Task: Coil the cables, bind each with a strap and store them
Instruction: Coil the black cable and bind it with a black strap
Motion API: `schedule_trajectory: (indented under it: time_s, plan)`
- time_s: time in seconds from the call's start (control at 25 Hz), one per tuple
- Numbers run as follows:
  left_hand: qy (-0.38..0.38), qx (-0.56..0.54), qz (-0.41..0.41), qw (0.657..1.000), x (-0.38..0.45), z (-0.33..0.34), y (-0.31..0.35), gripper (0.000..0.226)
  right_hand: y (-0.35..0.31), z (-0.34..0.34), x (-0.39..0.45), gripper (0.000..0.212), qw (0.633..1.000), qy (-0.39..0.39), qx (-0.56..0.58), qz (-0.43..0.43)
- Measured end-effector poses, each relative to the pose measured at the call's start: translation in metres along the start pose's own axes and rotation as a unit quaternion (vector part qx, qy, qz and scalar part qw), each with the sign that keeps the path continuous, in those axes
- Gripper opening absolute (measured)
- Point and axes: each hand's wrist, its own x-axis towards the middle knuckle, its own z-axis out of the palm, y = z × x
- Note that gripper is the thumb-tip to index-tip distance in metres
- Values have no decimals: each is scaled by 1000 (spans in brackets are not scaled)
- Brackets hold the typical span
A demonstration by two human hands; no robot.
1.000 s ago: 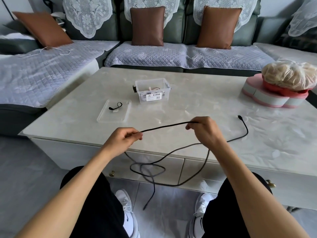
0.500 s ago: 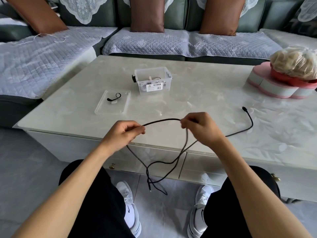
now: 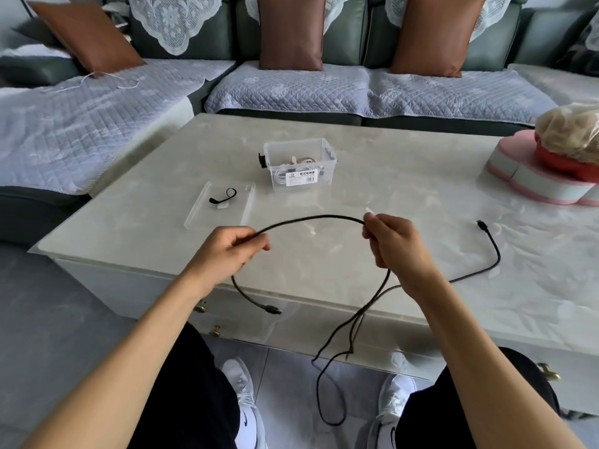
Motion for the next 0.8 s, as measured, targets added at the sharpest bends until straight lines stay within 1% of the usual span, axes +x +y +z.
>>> schedule_trajectory:
  time_s: [0.04,0.08,0.16,0.24,0.32,0.36,0.44,0.52,0.6,0.68,0.8]
  plan:
    - [23,-39,-20,999,3,-4,-3,25,0,1,3,40,1000,1,3,10]
    - [33,-92,-36,995,10,-4,-3,27,-1,5,7,39,1000,-15,-1,9]
    - [30,-210,-65,975,22,6,7,29,-8,22,13,35,998,-64,-19,-15]
    - [25,-327,-88,941,36,16,26,30,-17,38,22,32,996,-76,-24,-47]
    - [45,-438,-105,892,59,14,40,34,-23,49,44,30,996,-64,-7,-62]
    - [62,-476,-117,869,67,13,44,35,-24,50,51,29,996,-62,-2,-61]
    - [88,-524,-122,838,89,8,46,35,-20,52,70,24,995,-79,-15,-63]
    - [104,-553,-131,816,108,11,36,35,-9,53,83,18,992,-104,-51,-52]
    - [105,-585,-151,790,121,20,17,35,8,53,91,13,990,-120,-71,-24]
    - [111,-607,-174,768,130,29,-3,35,27,56,97,12,992,-108,-60,22]
    - [126,-620,-182,753,141,43,-17,36,41,62,98,28,989,-98,-53,93]
